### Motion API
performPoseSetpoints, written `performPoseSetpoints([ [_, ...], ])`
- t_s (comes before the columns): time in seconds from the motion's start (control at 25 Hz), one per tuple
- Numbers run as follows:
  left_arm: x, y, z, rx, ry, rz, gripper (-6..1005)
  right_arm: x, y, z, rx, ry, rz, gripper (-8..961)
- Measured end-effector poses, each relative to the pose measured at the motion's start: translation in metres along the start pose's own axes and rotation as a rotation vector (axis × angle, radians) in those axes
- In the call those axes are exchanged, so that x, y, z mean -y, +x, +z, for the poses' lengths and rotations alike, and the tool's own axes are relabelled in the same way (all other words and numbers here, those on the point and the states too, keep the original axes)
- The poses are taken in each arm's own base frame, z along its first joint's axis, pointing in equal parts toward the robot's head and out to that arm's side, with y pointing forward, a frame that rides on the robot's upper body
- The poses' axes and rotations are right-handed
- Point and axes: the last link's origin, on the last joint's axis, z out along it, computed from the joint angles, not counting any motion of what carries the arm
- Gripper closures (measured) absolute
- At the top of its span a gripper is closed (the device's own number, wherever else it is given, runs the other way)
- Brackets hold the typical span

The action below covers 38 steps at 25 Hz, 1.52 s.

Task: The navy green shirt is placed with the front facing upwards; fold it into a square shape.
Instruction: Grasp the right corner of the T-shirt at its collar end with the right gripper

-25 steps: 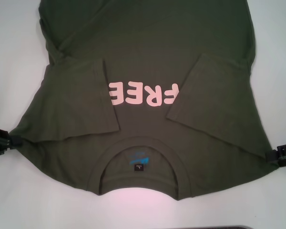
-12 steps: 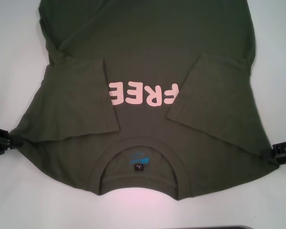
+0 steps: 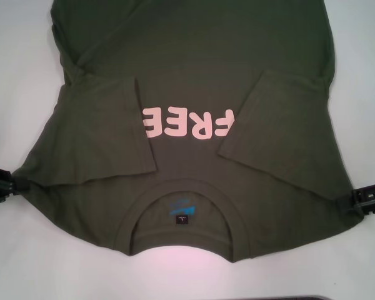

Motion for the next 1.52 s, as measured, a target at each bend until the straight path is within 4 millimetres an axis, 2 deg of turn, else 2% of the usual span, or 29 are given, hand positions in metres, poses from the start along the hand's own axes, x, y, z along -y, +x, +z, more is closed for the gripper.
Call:
performPoseSetpoints([
  [0.68, 0.0001, -0.0004, 0.0005, 0.002, -0.001, 0.002, 973, -0.0084, -0.0061, 0.0033, 0.032, -0.048, -0.024, 261],
  [1.52, -0.0003, -0.0010, 0.0013, -0.001, -0.007, 0.000, 972, -0.0084, -0.0056, 0.0079, 0.005, -0.034, -0.017, 299],
])
